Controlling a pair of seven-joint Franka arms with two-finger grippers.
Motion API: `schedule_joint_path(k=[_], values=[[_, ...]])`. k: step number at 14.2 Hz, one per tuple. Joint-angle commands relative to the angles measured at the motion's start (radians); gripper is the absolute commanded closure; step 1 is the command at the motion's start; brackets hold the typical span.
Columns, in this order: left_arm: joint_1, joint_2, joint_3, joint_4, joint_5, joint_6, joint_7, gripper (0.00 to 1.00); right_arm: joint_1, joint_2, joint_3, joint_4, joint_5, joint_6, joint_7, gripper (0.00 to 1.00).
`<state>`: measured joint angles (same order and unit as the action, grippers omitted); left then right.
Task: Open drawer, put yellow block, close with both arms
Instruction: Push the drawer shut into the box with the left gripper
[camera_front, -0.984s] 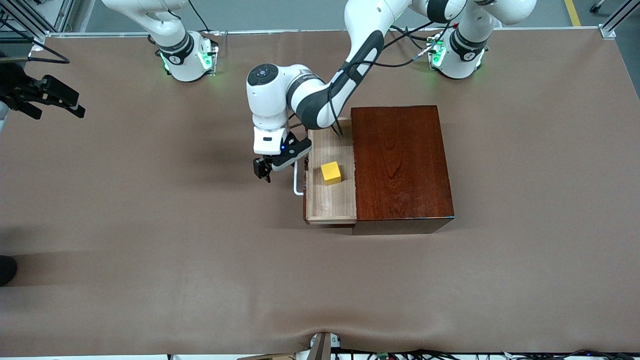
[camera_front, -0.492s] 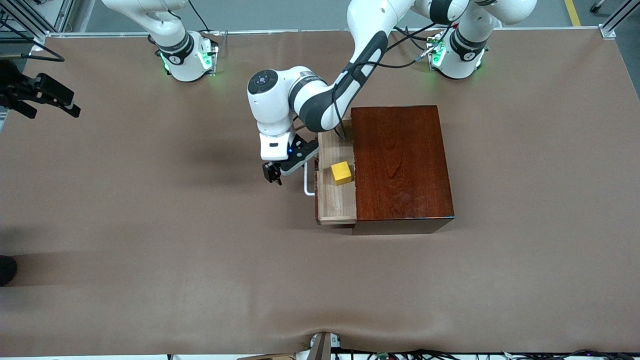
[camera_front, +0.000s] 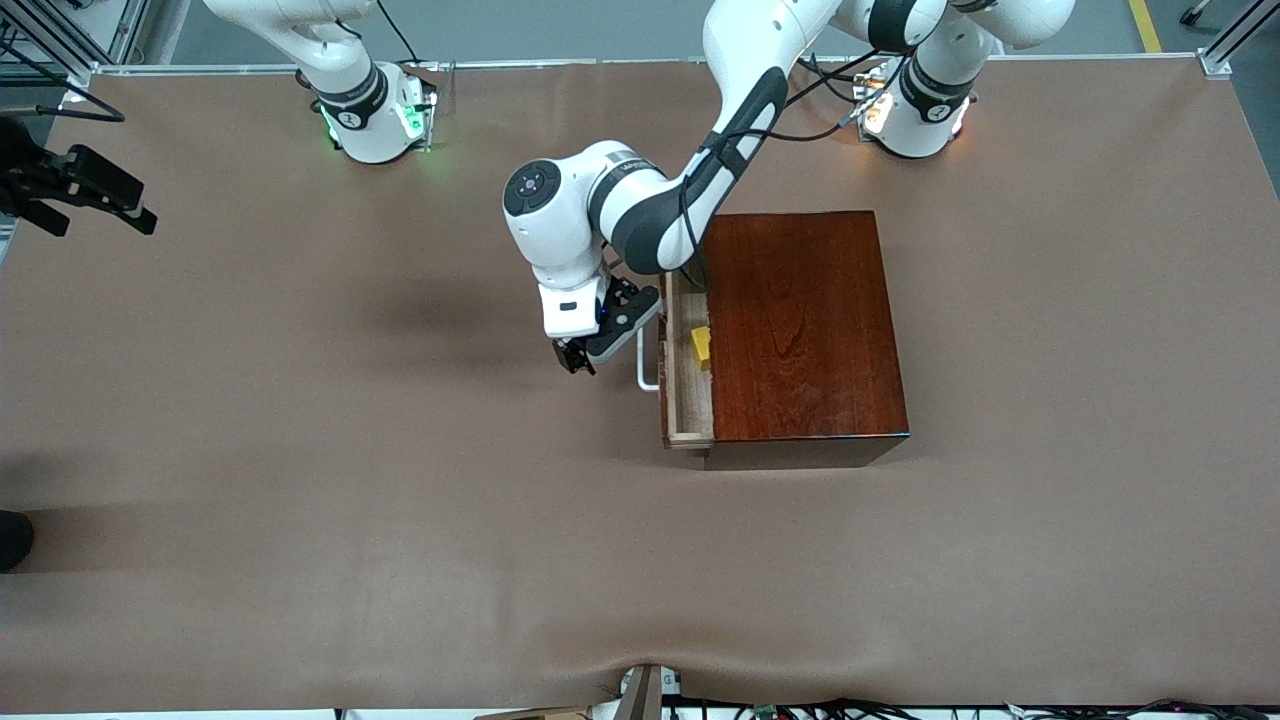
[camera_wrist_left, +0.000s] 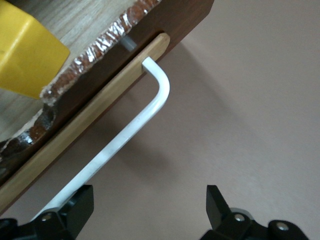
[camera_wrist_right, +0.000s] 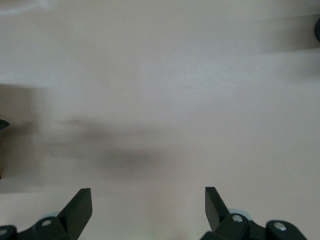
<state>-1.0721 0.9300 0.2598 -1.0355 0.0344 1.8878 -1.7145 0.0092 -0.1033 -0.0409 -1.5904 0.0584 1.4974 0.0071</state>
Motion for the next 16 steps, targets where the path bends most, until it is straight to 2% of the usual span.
schedule_joint_path(k=[1,3,10,16], values=[[0.032,-0.039,0.012,-0.02,0.016,-0.078,0.039,0.0,-0.041,-0.001,0.001,0.052,0.011,-0.083,-0.009,0.0],[0.038,-0.043,0.012,-0.02,0.016,-0.108,0.053,0.0,-0.037,0.001,0.003,0.078,0.0,-0.127,-0.026,0.0],[0.052,-0.043,0.012,-0.026,0.016,-0.176,0.07,0.0,-0.005,-0.004,0.022,0.145,-0.011,-0.135,-0.027,0.0],[0.072,-0.057,0.007,-0.021,0.007,-0.177,0.069,0.0,-0.005,-0.004,0.065,0.148,-0.011,-0.155,-0.026,0.0]])
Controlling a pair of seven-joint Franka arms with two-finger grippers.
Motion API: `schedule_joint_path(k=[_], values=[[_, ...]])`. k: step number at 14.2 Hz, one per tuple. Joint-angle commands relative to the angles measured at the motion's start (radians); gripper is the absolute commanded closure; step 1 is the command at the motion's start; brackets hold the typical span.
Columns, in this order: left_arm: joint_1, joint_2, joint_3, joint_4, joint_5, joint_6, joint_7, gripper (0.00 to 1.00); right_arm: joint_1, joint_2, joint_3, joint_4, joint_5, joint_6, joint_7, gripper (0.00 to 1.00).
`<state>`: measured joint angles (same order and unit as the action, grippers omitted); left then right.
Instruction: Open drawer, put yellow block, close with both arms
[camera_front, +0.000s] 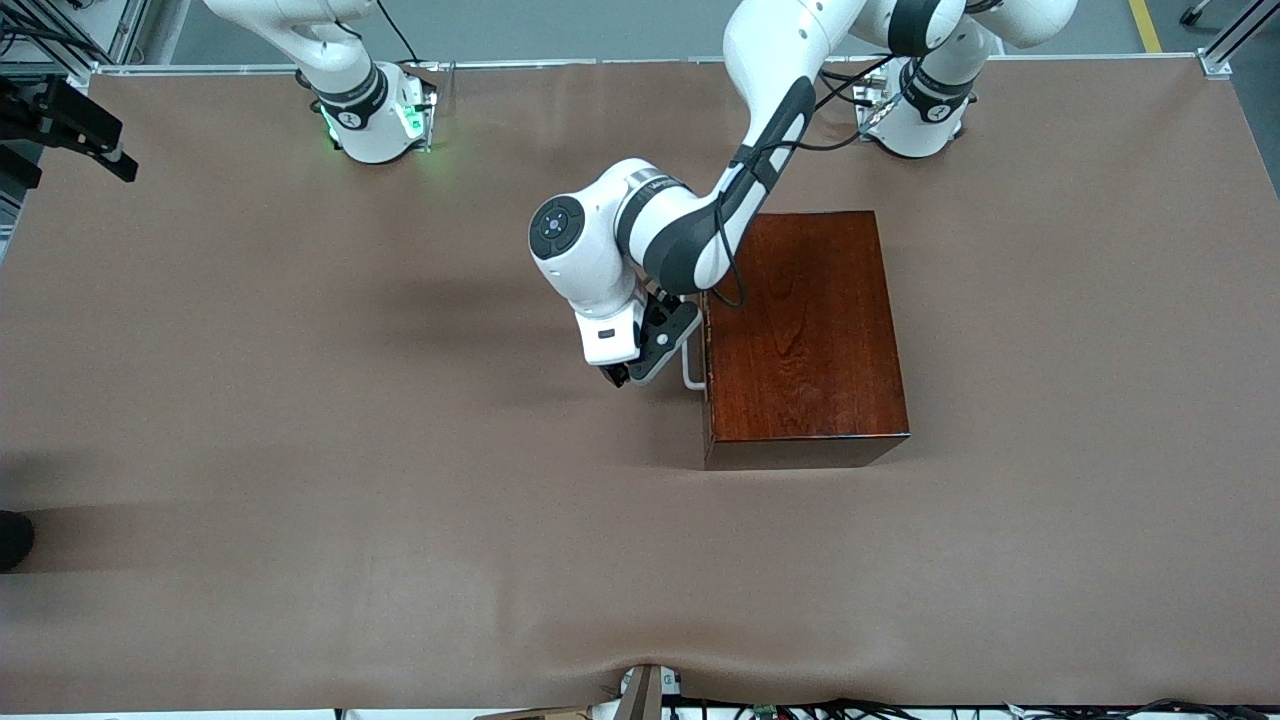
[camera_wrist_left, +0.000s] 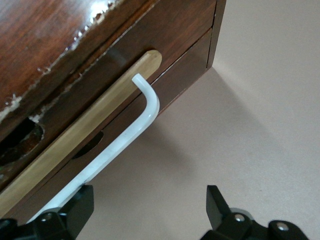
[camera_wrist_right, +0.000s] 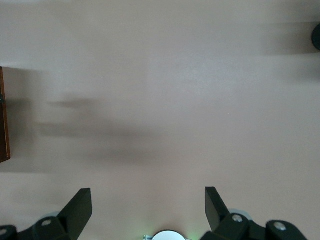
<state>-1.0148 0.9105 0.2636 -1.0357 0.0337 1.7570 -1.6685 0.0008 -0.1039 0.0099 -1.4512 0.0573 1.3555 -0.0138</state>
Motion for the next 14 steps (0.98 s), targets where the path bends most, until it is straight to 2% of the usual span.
schedule_joint_path(k=[1,4,7,14], values=[[0.015,-0.048,0.003,-0.021,0.005,-0.047,0.023,0.0,0.004,-0.002,0.016,0.009,-0.01,-0.012,-0.006,0.0],[0.018,-0.105,-0.001,-0.021,0.002,-0.047,0.059,0.0,0.031,-0.002,0.018,0.008,-0.008,-0.015,0.005,0.0],[0.067,-0.191,0.0,-0.023,0.0,-0.065,0.134,0.0,0.042,0.0,0.016,0.008,-0.01,-0.015,0.005,0.0],[0.226,-0.364,0.0,-0.026,0.0,-0.218,0.473,0.0,0.048,0.009,0.016,0.008,-0.014,-0.009,-0.002,0.0]])
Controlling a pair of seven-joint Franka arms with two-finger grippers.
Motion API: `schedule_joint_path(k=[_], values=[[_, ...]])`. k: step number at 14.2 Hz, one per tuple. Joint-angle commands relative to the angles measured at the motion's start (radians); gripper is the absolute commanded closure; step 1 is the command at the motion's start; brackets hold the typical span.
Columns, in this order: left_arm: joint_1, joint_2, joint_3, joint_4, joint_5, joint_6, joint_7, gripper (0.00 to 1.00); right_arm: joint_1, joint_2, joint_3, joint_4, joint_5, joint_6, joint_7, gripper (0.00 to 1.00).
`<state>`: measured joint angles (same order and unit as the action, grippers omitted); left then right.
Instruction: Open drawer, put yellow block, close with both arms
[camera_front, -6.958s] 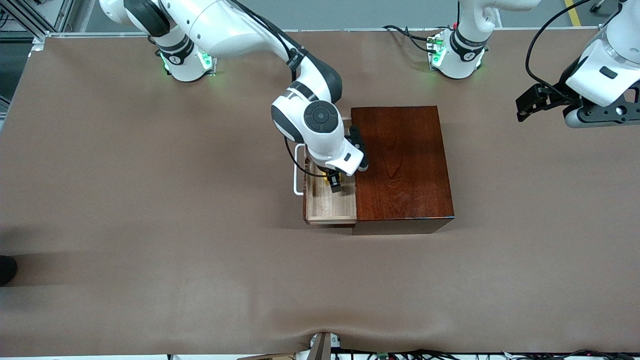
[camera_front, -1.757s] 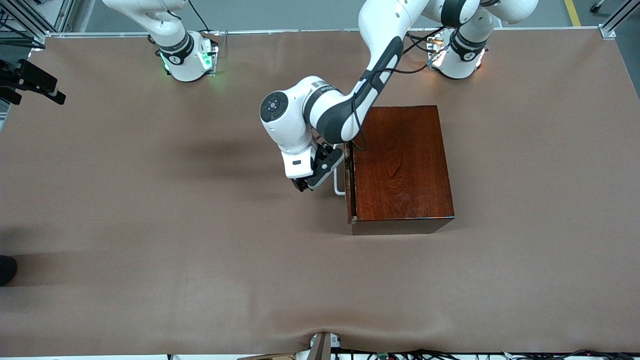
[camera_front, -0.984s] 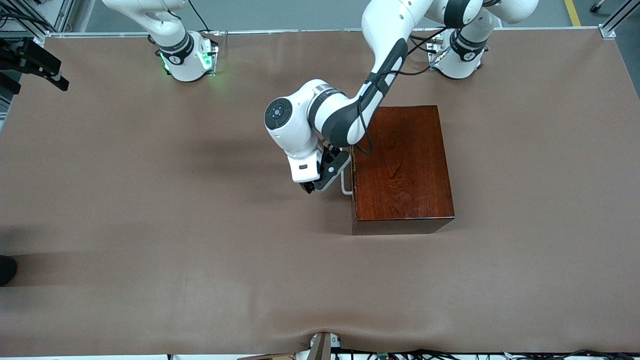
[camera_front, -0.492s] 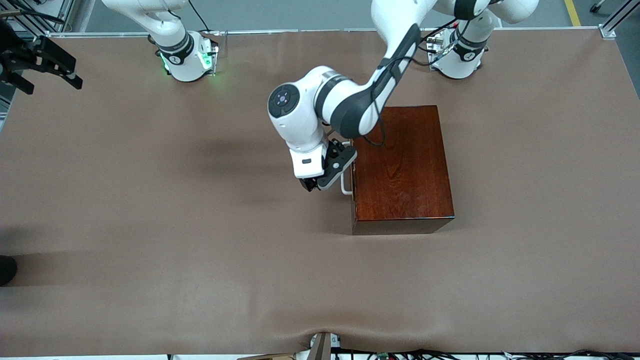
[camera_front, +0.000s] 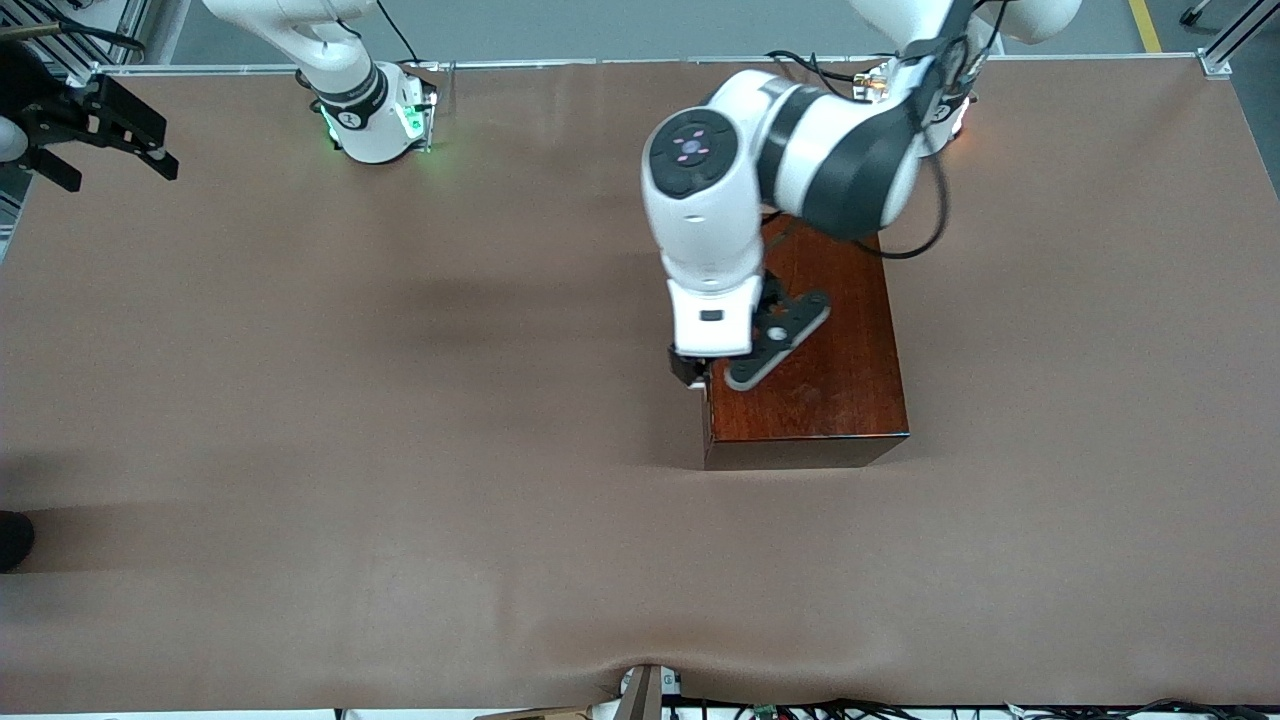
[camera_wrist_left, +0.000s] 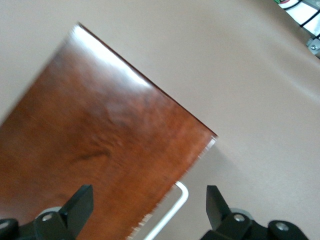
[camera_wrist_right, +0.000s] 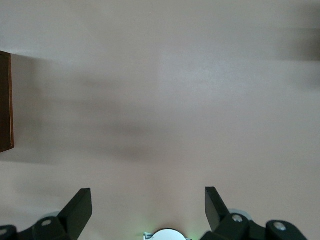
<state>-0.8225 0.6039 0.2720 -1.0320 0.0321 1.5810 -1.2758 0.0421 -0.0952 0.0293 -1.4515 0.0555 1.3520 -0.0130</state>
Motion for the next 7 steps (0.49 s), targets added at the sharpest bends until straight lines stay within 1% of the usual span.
schedule_joint_path(k=[1,7], values=[[0.06,-0.076,-0.008,-0.03,0.002,-0.067,0.128,0.0,0.007,0.0,-0.003,0.01,-0.011,-0.01,-0.002,0.0],[0.209,-0.147,-0.008,-0.031,0.002,-0.151,0.424,0.0,0.019,-0.001,0.0,0.01,-0.006,-0.01,-0.005,0.0]])
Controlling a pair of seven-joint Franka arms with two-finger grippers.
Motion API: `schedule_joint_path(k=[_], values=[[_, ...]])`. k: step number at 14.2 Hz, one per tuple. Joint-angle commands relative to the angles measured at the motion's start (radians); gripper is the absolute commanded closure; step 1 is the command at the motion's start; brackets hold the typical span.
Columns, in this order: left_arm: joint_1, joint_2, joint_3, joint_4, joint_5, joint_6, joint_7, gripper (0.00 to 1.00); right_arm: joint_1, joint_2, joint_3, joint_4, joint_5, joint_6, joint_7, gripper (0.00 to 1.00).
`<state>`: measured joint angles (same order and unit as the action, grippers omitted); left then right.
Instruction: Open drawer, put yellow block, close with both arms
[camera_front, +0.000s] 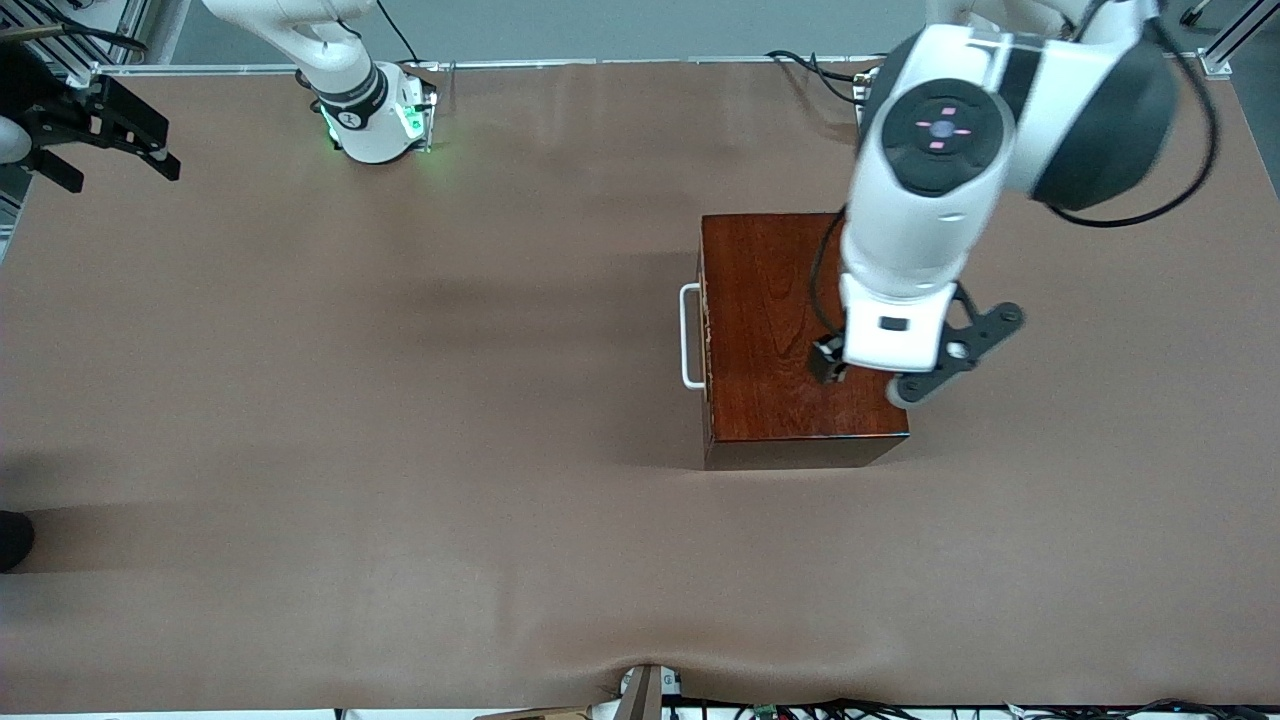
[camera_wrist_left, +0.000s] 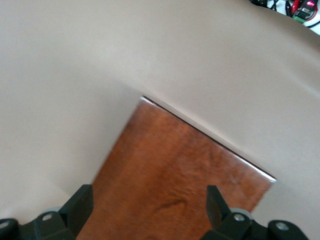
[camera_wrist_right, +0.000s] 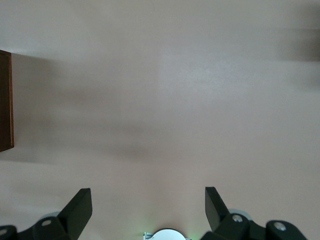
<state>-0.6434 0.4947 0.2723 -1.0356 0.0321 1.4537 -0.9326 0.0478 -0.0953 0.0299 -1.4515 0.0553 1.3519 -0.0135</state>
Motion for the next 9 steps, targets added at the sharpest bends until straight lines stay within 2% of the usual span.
schedule_joint_path(k=[1,9], values=[[0.051,-0.045,-0.01,-0.027,0.002,-0.036,0.125,0.0,0.021,-0.001,-0.001,0.011,-0.008,-0.008,-0.005,0.0],[0.186,-0.114,-0.012,-0.043,0.002,-0.095,0.466,0.0,0.099,0.038,-0.002,0.022,-0.011,0.001,0.0,0.0]])
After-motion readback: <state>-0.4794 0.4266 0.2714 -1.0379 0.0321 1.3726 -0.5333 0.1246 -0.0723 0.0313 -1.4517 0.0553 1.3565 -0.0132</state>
